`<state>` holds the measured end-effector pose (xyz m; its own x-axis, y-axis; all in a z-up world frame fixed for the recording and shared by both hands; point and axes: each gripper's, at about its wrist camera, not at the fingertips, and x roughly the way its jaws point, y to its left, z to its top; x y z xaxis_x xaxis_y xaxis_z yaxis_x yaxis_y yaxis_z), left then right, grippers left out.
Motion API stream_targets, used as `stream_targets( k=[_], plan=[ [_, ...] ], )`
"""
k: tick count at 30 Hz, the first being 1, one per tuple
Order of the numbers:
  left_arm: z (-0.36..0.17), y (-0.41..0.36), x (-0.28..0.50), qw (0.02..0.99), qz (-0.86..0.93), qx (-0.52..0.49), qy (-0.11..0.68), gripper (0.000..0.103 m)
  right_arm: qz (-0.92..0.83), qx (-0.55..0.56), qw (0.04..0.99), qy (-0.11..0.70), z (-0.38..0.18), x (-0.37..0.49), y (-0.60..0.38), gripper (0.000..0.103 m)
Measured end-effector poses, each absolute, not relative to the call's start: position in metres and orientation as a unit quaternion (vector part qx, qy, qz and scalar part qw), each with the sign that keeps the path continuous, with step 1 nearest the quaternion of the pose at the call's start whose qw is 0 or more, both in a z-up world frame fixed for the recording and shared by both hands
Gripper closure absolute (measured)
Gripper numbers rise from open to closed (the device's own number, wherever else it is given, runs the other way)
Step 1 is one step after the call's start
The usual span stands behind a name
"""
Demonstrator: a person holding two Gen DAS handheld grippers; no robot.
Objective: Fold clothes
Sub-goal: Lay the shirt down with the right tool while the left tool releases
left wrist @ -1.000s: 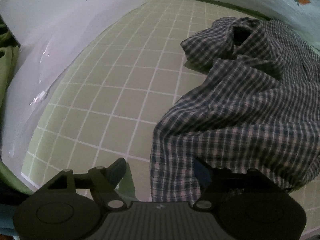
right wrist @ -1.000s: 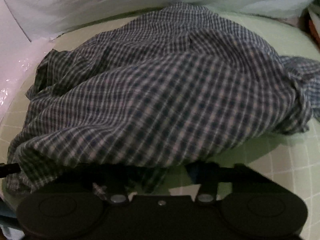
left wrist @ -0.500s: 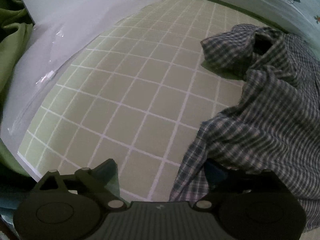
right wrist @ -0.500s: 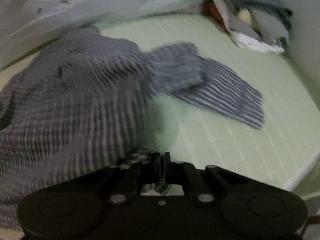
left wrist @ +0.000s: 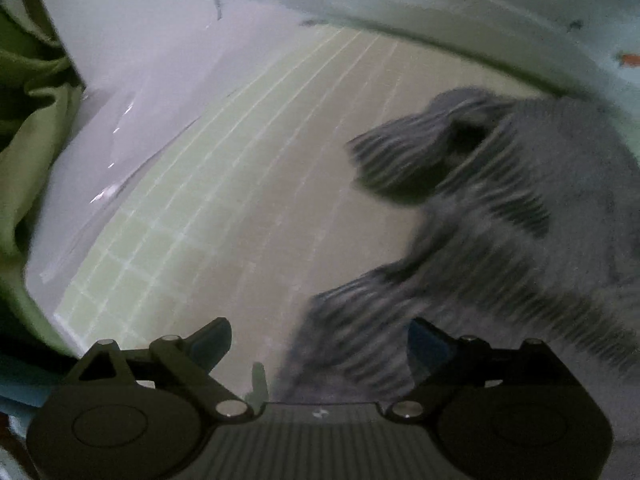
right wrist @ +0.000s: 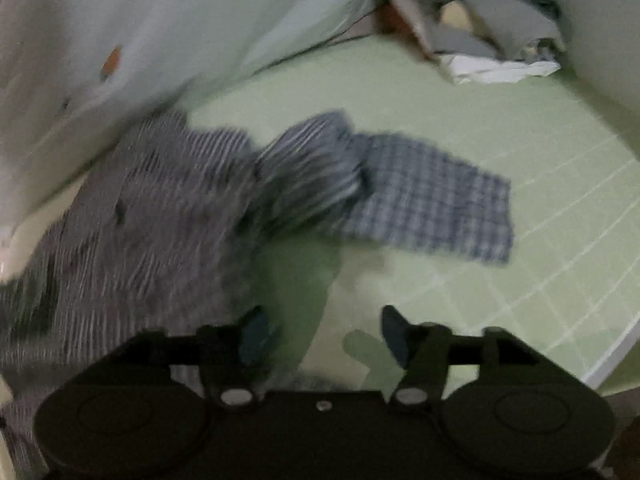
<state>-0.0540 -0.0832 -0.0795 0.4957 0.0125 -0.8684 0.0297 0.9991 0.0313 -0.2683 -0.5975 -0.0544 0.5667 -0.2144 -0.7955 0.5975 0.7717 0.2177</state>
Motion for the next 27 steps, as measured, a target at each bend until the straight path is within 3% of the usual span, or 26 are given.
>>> stream_targets(
  k=[6,15,27],
  plan=[
    [-0.074,-0.158,-0.068,0.868,-0.056,0.043,0.491,0.008,-0.309,0.248,0.835,0.383,-0.065,-0.266,-0.660,0.020],
    [-0.106,-0.256,-0.081,0.836,-0.077,0.116,0.531,0.008,-0.305,0.145,0.831,0.442,-0.094,-0.235,-0.719,0.018],
    [-0.123,-0.308,-0.071,0.807,-0.057,0.192,0.556,0.004,-0.374,0.079,0.808,0.448,-0.115,-0.249,-0.806,0.016]
  ],
)
